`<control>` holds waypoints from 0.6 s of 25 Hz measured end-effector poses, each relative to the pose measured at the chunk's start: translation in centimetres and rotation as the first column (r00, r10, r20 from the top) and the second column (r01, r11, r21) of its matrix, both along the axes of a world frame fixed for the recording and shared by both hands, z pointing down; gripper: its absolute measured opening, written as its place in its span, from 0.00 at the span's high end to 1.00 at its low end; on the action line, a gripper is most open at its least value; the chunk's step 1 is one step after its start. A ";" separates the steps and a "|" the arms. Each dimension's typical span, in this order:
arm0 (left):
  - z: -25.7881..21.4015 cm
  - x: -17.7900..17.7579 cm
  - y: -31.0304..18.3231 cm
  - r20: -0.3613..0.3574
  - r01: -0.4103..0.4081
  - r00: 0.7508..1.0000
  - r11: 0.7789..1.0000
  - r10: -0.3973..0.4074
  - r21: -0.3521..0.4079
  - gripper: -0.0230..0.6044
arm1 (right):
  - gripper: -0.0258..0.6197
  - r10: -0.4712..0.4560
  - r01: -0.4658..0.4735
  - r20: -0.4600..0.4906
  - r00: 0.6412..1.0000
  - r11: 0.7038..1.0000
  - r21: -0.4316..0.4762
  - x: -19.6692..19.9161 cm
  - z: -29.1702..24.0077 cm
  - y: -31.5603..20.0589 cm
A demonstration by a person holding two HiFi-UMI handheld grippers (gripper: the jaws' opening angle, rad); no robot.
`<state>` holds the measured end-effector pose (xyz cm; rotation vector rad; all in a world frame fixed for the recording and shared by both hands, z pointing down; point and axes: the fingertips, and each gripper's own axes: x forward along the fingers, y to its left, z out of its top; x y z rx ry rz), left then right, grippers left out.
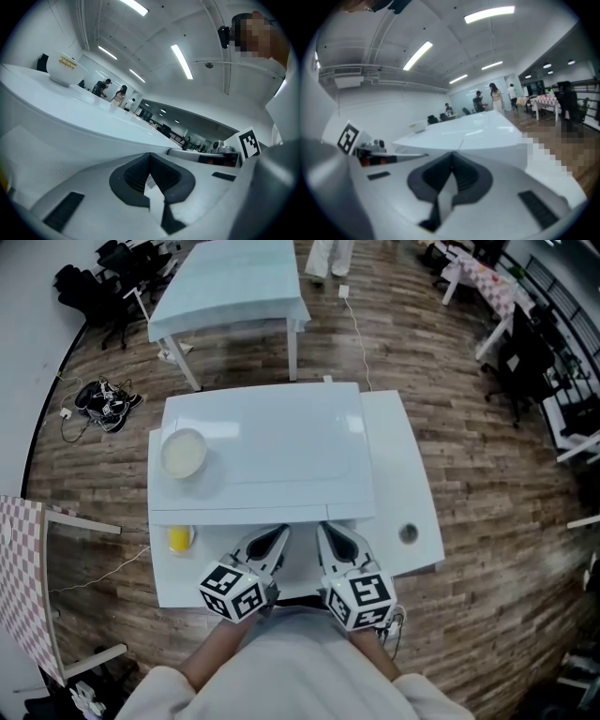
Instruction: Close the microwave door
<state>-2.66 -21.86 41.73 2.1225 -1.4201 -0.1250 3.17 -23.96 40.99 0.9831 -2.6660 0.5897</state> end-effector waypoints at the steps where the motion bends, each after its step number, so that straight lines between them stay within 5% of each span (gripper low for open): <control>1: 0.0 0.2 -0.1 -0.002 -0.003 1.000 1.000 0.003 0.000 0.94 | 0.92 -0.003 0.003 -0.001 1.000 1.000 0.001 0.0 0.0 0.0; 15: -0.5 2.4 0.2 0.009 -0.032 0.999 0.999 0.032 0.013 0.94 | 0.92 -0.044 0.044 0.028 0.999 0.999 0.023 1.2 -1.0 1.3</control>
